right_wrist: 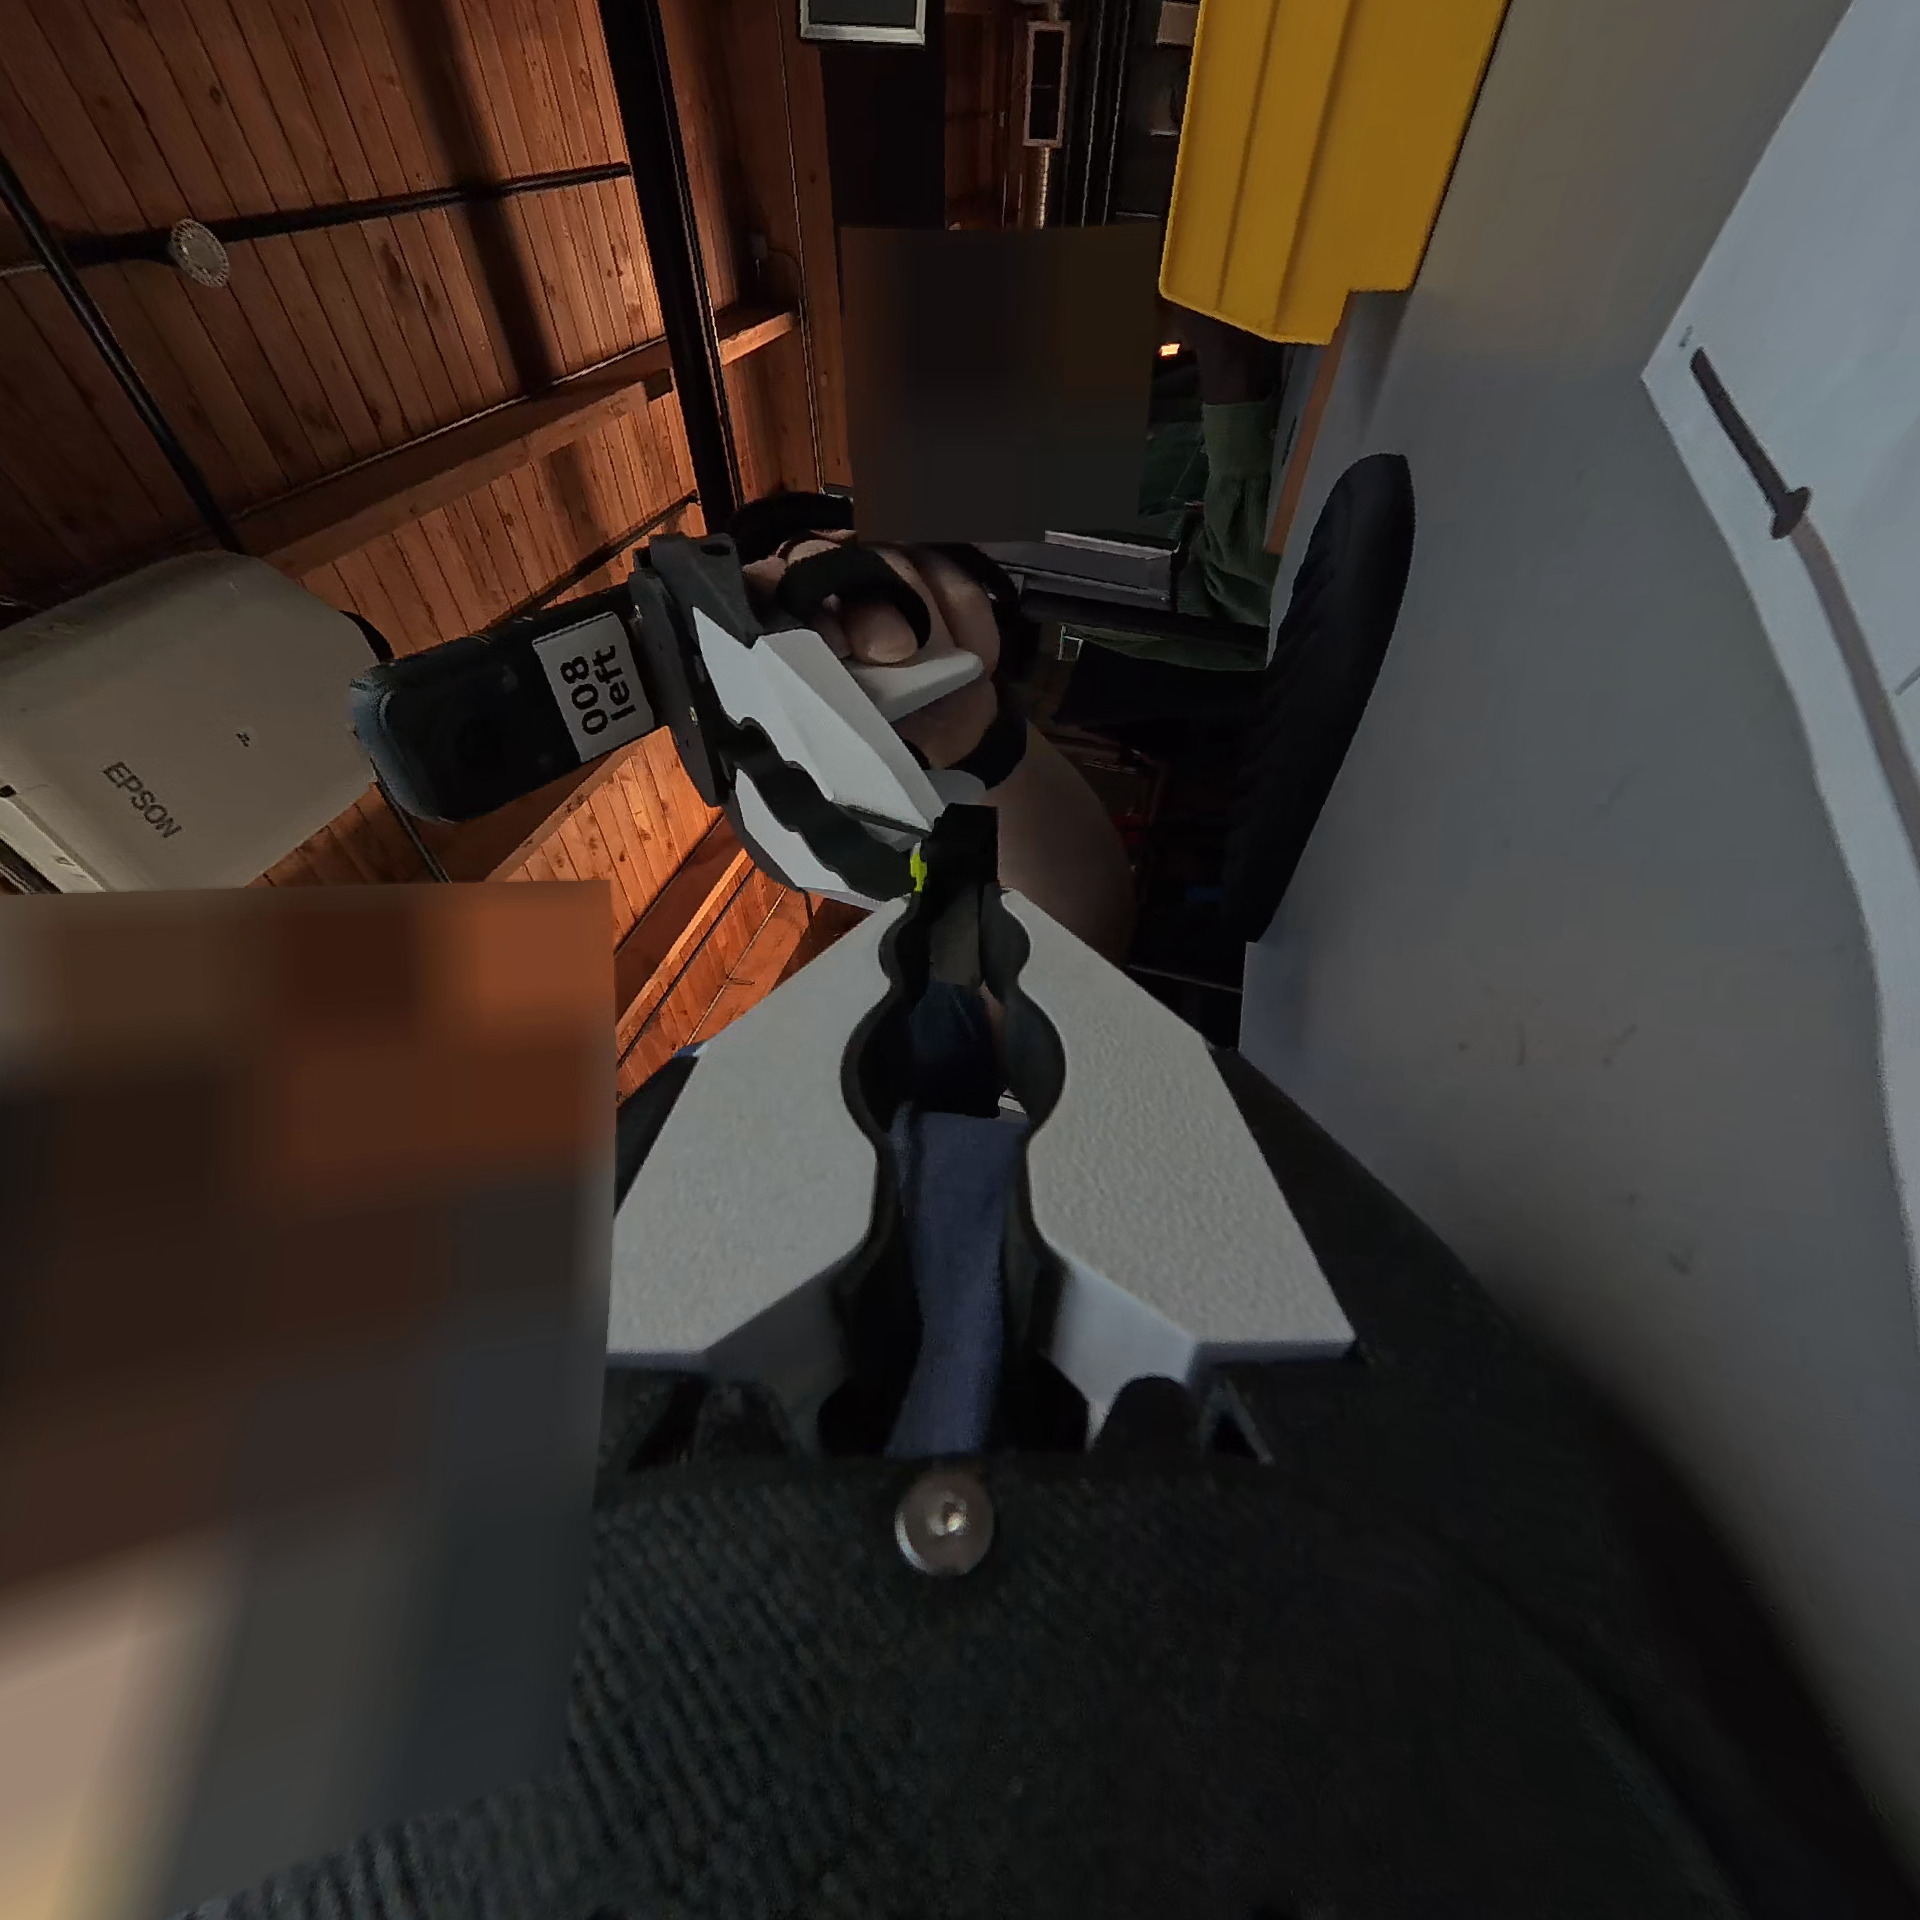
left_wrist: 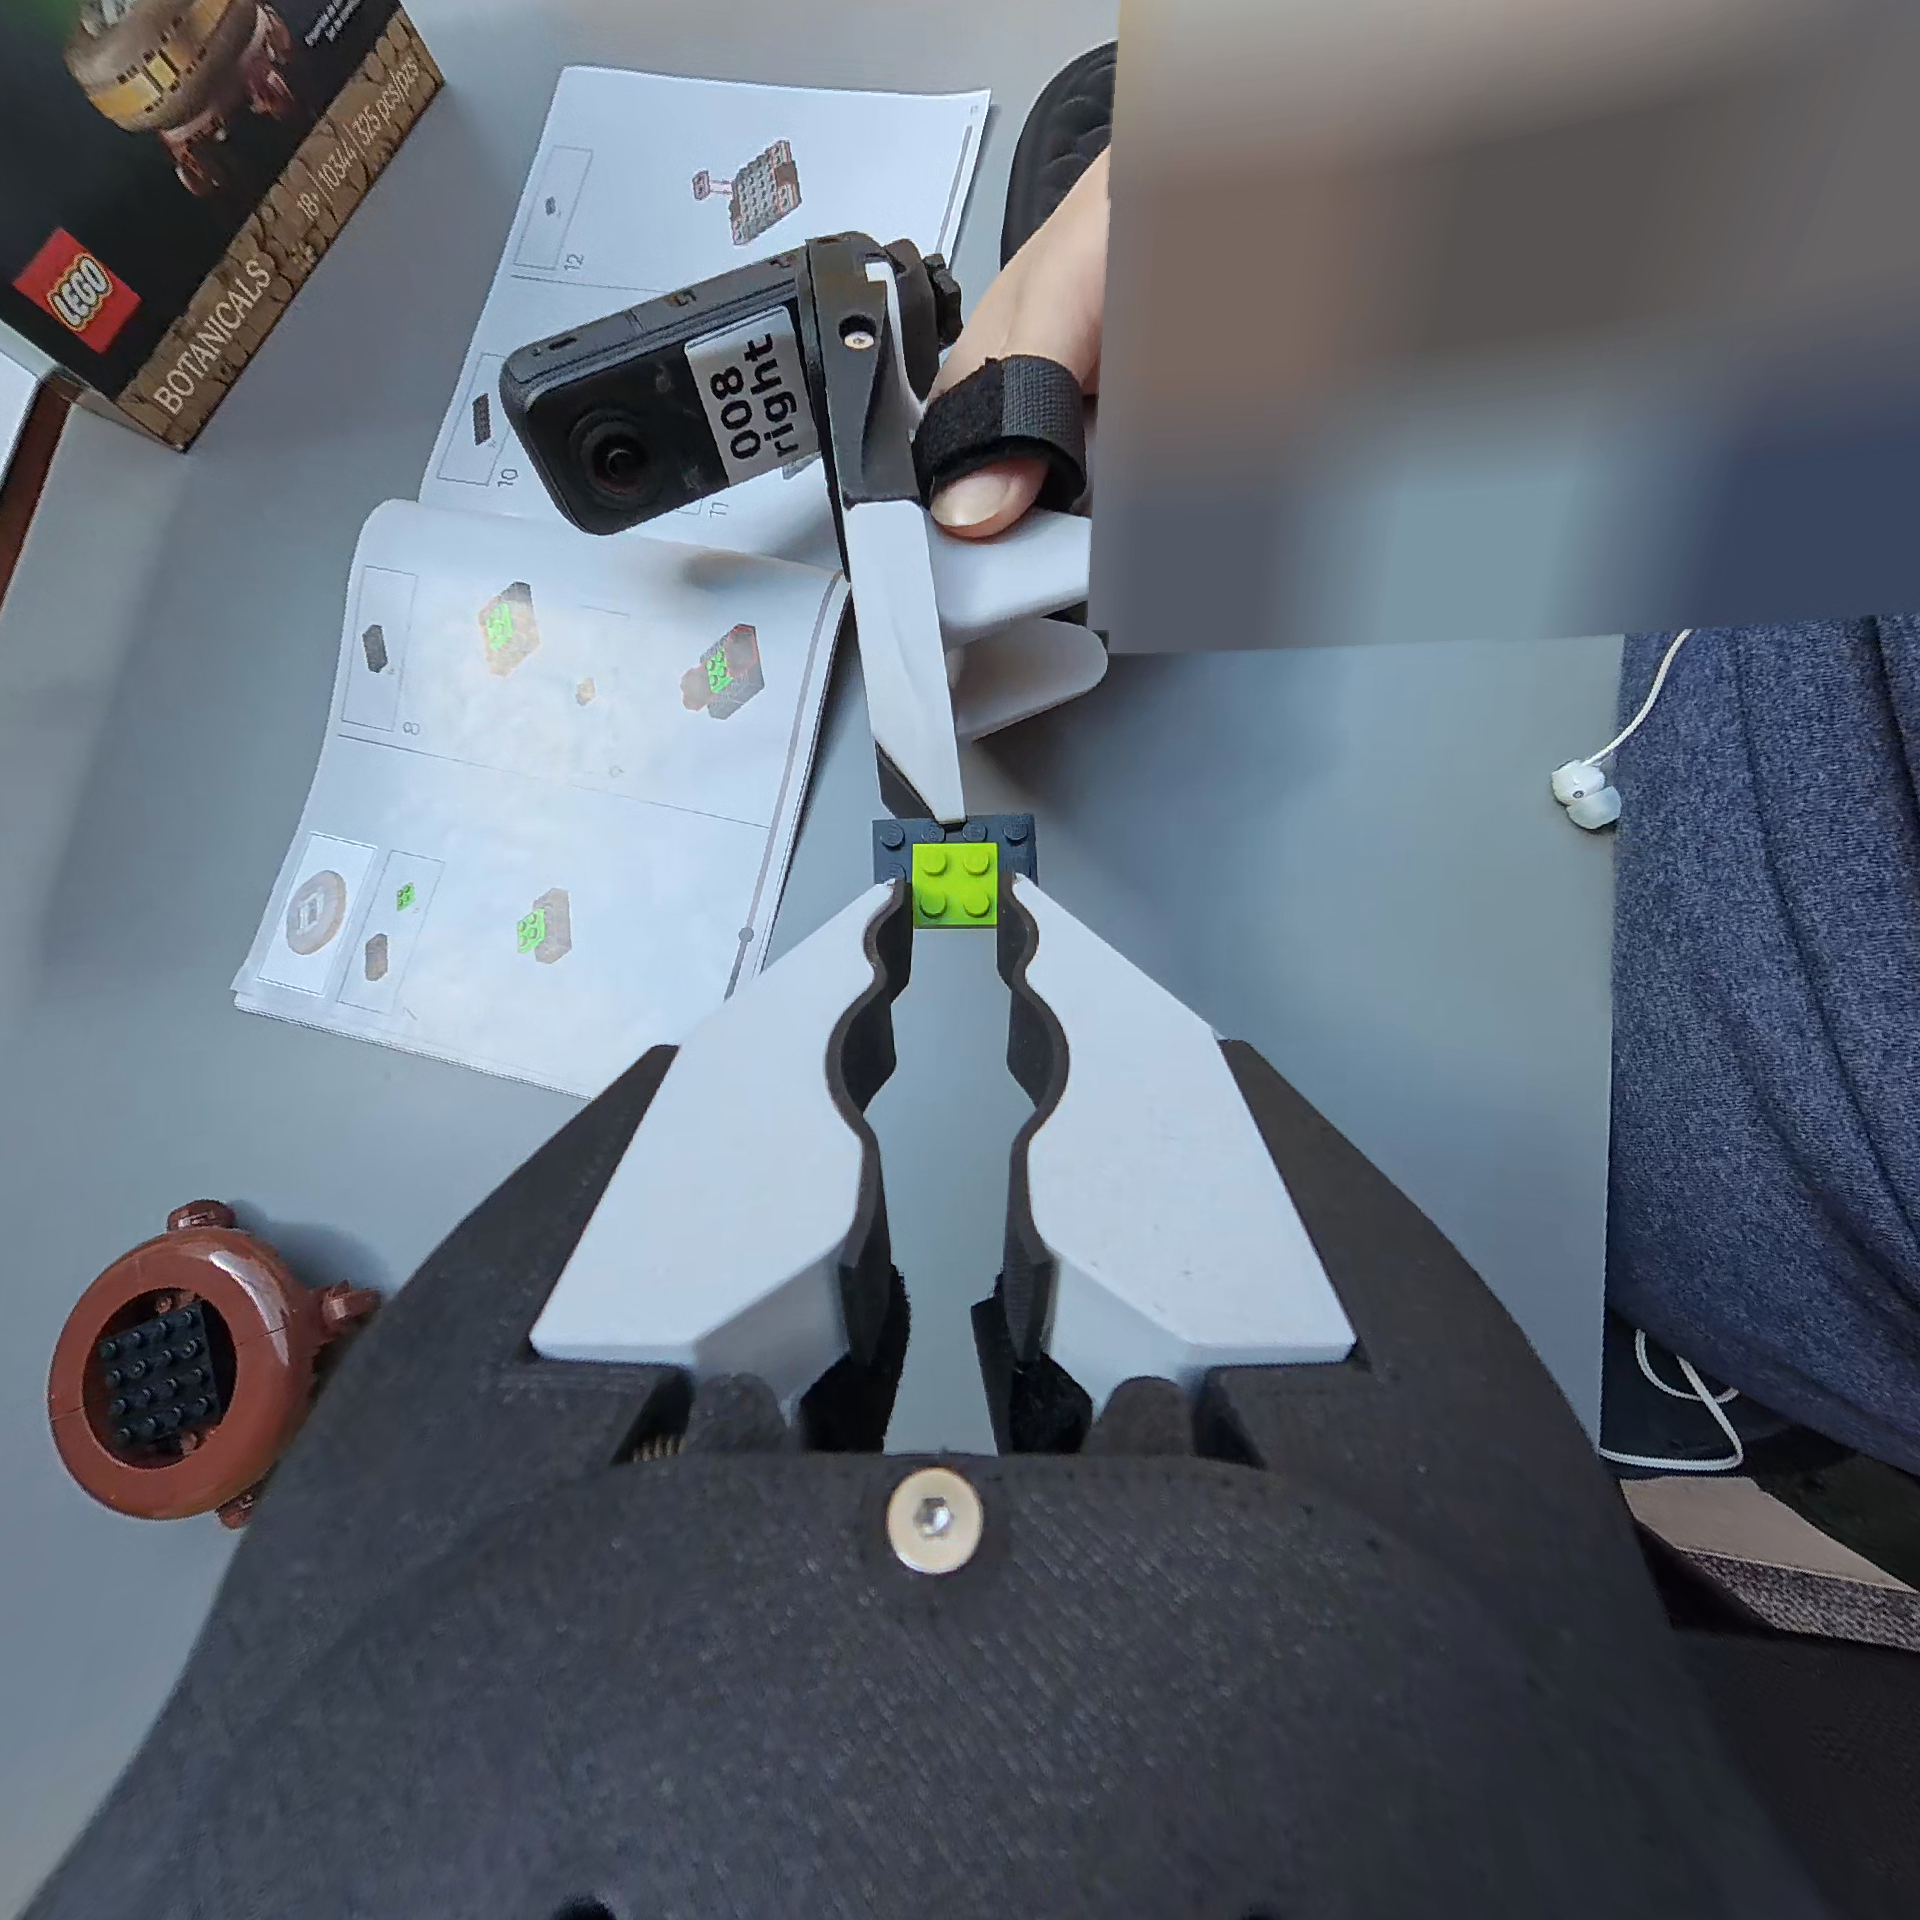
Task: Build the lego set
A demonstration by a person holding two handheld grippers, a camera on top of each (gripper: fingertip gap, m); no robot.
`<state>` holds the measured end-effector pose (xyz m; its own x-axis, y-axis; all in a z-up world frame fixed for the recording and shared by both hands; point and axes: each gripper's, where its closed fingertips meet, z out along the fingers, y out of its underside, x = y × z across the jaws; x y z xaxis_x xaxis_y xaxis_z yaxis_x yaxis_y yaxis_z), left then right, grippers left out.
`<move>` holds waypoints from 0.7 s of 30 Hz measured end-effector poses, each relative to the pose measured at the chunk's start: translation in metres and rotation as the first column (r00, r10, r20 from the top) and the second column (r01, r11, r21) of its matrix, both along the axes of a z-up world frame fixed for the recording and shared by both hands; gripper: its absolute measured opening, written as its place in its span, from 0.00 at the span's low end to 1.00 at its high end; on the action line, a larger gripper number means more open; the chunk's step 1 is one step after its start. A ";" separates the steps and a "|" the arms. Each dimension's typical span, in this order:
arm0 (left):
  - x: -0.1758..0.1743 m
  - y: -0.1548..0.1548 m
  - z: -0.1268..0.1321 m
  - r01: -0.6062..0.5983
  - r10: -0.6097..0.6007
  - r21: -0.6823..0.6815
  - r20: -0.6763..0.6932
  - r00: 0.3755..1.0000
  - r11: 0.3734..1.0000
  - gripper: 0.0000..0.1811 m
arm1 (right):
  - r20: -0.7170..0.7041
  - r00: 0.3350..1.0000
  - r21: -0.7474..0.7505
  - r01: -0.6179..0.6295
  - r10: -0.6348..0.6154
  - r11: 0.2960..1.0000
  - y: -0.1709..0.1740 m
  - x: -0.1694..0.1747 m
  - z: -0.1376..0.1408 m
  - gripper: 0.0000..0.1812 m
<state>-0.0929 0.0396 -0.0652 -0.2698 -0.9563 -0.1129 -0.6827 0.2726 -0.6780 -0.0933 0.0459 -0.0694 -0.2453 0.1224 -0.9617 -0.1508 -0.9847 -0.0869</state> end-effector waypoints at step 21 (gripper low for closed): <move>-0.005 0.003 -0.011 0.003 0.008 0.044 -0.239 0.971 0.999 0.08 | 0.030 0.999 -0.016 0.029 -0.028 0.999 0.003 -0.002 -0.007 0.04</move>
<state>-0.0974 0.0430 -0.0759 -0.2918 -0.9525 -0.0869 -0.8240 0.2965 -0.4828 -0.0957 0.0485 -0.0766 -0.2127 0.1132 -0.9705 -0.1765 -0.9814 -0.0757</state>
